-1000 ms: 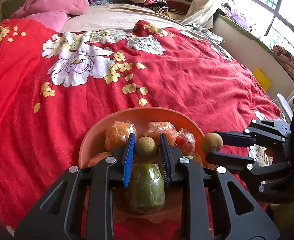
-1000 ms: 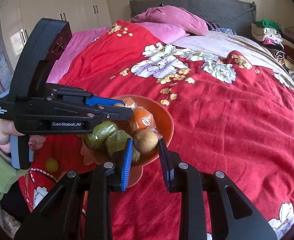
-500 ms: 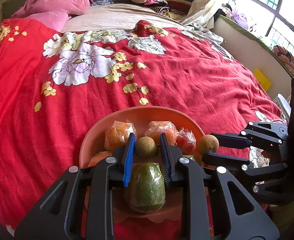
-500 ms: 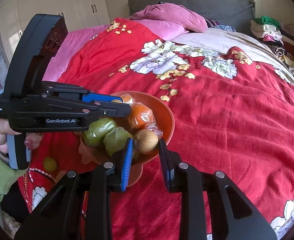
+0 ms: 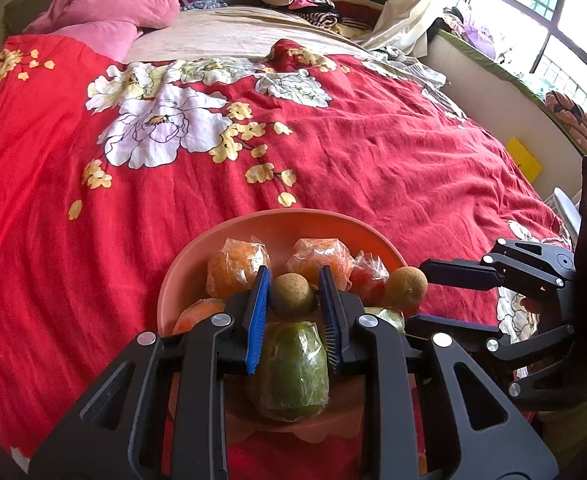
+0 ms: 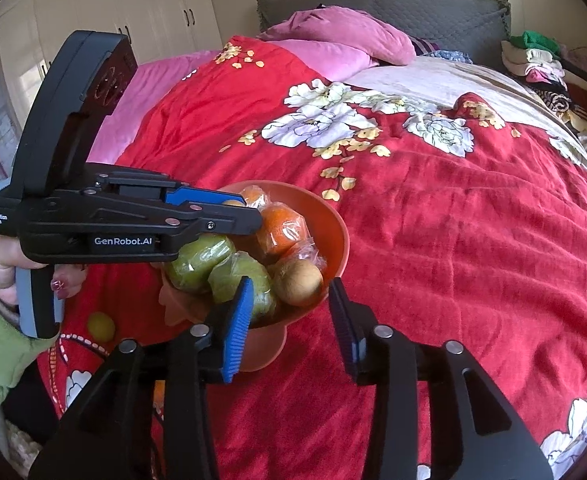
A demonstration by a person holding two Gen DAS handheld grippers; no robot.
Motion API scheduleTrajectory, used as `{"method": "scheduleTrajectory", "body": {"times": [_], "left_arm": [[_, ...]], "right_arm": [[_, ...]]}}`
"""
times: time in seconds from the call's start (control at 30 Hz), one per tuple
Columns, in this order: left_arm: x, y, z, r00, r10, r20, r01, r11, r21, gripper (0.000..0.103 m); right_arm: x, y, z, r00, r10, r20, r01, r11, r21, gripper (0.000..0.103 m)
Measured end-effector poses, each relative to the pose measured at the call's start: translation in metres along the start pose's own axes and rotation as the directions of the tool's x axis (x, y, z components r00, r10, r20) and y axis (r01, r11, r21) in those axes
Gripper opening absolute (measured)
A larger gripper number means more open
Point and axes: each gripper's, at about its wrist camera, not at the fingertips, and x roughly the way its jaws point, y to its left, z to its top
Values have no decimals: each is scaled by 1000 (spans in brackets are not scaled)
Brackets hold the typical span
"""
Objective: Organize fruits
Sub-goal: 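Lower both brown fruits into the bowl and open both tools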
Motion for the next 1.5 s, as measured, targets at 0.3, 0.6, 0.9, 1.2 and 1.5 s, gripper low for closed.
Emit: {"method": "scheduleTrajectory", "body": {"times": [0.3,0.6,0.9,1.2,1.5], "left_arm": [[-1,1,-1,1000,-2,3,2,1000,-2,18],[-6,1,-1,1000,-3,7,3,1000,3,18],[-8,1,-3,1000,-1,12,1,1000,-3,24],[-16,-2,-3,999,0,32,0,1000,-12,37],[-28,1,-4,998,13,56,-10,999,-42,58]], "right_arm": [[-5,-3,-2,1000,-3,10,3,1000,13,48],[-5,-4,-3,1000,3,6,-3,1000,22,54],[-5,-2,-3,1000,-1,11,1,1000,17,60],[-9,-1,-3,1000,-5,23,5,1000,15,70],[-10,2,-2,999,-14,36,14,1000,-4,79]]}}
